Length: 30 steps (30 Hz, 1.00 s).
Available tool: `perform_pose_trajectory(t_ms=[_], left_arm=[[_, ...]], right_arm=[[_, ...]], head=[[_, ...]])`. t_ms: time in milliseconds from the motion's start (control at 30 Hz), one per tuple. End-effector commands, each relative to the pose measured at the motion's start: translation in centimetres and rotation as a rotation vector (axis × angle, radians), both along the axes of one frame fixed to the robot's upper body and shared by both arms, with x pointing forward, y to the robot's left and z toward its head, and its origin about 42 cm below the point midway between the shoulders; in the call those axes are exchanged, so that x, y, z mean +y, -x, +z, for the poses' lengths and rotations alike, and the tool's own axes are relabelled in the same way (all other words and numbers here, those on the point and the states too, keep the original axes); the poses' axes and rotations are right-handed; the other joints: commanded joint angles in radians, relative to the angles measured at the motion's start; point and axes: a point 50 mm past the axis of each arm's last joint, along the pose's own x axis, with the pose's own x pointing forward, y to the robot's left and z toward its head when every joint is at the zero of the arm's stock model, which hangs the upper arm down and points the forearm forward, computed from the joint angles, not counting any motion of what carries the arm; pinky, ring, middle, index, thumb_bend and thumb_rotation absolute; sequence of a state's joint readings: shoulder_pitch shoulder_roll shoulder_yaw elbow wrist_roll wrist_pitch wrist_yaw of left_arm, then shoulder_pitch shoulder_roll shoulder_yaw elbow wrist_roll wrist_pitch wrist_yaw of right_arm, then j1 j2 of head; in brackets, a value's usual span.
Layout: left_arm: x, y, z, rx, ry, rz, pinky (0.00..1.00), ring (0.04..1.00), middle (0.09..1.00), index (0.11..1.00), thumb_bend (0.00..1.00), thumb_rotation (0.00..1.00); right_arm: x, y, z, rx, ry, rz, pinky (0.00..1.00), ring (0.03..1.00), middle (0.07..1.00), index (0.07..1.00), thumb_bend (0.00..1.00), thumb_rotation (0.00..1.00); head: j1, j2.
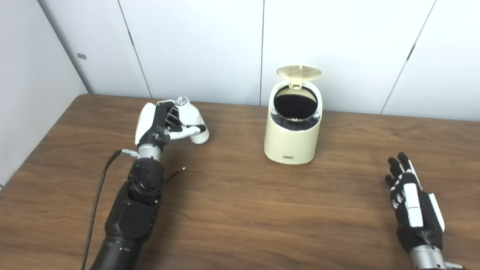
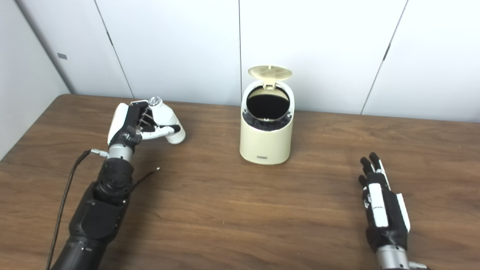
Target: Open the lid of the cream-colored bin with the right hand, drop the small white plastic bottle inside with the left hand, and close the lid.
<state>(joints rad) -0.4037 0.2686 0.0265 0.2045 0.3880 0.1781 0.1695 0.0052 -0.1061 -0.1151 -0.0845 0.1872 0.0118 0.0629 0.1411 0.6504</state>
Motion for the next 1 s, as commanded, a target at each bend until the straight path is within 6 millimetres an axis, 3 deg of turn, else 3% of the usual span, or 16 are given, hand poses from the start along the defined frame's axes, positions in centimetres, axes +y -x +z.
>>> perform_pose_trajectory(t_ms=[0, 300, 967], left_arm=[[-0.1, -1.1, 3.0, -0.121, -0.029, 0.001, 0.36, 0.442, 0.499, 0.46, 0.48, 0.0], [-0.4, -0.2, 3.5, -0.151, -0.035, -0.014, 0.37, 0.443, 0.496, 0.463, 0.48, 0.0], [-6.7, 4.1, 10.6, -0.479, -0.161, -0.189, 0.34, 0.436, 0.506, 0.48, 0.47, 0.0]], right_arm=[[-0.1, -0.1, 0.2, -0.019, -0.005, 0.007, 0.97, 0.99, 0.947, 0.987, 0.66, 0.82], [-0.2, -0.2, 0.1, -0.018, -0.001, 0.003, 0.99, 0.997, 0.949, 0.983, 0.67, 0.83], [1.1, -0.4, -0.4, -0.02, -0.023, 0.004, 0.95, 0.966, 0.929, 0.963, 0.64, 0.83]], head=[[0.001, 0.001], [-0.015, 0.003], [-0.103, -0.025]])
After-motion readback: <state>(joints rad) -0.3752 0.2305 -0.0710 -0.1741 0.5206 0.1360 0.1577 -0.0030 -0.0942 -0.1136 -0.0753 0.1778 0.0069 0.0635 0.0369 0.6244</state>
